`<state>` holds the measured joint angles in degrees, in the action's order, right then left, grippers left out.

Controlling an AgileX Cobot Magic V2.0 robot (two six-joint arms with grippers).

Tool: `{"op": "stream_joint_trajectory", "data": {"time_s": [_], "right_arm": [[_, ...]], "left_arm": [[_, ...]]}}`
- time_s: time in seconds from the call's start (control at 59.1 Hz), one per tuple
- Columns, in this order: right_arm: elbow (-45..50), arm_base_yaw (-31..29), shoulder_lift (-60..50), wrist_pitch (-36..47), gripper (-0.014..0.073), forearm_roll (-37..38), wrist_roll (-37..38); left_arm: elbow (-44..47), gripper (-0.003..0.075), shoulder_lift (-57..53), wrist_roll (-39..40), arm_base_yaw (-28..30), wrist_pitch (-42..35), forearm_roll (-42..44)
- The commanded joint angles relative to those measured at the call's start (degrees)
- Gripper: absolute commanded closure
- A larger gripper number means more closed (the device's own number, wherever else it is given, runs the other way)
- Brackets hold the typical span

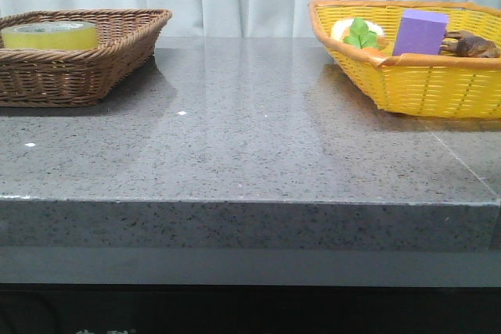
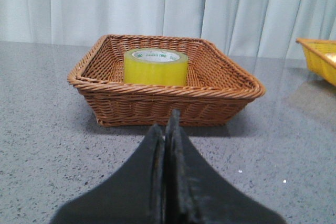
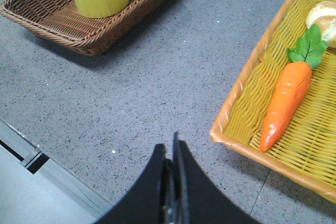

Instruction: Transfer tape with both arms

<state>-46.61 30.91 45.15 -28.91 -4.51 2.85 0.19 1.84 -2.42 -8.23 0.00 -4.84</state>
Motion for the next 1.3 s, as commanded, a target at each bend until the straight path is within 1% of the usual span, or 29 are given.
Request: {"op": "stream_joint_trajectory", "data": {"time_s": [0.0, 0.068, 0.135, 0.237, 0.321, 0.406, 0.473, 0.626, 0.812, 1.285], "right_arm": [[-1.6, -0.2, -0.3, 4.4, 0.066, -0.1, -0.3], [-1.6, -0.2, -0.3, 4.4, 0.066, -0.1, -0.3], [-1.6, -0.2, -0.3, 4.4, 0.066, -0.1, -0.3], [-1.6, -0.2, -0.3, 4.4, 0.066, -0.1, -0.3], [-1.6, -0.2, -0.3, 4.4, 0.066, -0.1, -0.3], [-1.6, -0.2, -0.3, 4.4, 0.066, -0.1, -0.3], [-1.6, -0.2, -0.3, 4.4, 0.066, -0.1, -0.3], [-1.6, -0.2, -0.3, 4.4, 0.066, -0.1, -0.3], [-1.6, -0.2, -0.3, 4.4, 0.066, -0.1, -0.3], [-1.6, -0.2, -0.3, 4.4, 0.066, -0.1, -0.3]], "left_arm": [[0.5, 0.0741, -1.0, 1.1, 0.2, -3.2, -1.6], [0.5, 0.0741, -3.4, 1.0, 1.0, -1.3, -3.0], [0.5, 0.0741, -3.3, 0.5, 2.8, -1.2, -5.0], [0.5, 0.0741, -3.3, 0.5, 6.6, -1.5, -5.1], [0.5, 0.0741, -3.3, 0.5, 8.2, -1.5, -5.1], [0.5, 0.0741, -3.3, 0.5, 7.2, -1.5, -2.8], [0.5, 0.0741, -3.3, 0.5, 4.9, -1.6, 0.2], [0.5, 0.0741, -3.3, 0.5, 2.1, -2.0, 0.0], [0.5, 0.0741, -3.3, 0.5, 2.1, -6.5, 0.0], [0.5, 0.0741, -3.3, 0.5, 2.1, -6.0, -0.3]]}}
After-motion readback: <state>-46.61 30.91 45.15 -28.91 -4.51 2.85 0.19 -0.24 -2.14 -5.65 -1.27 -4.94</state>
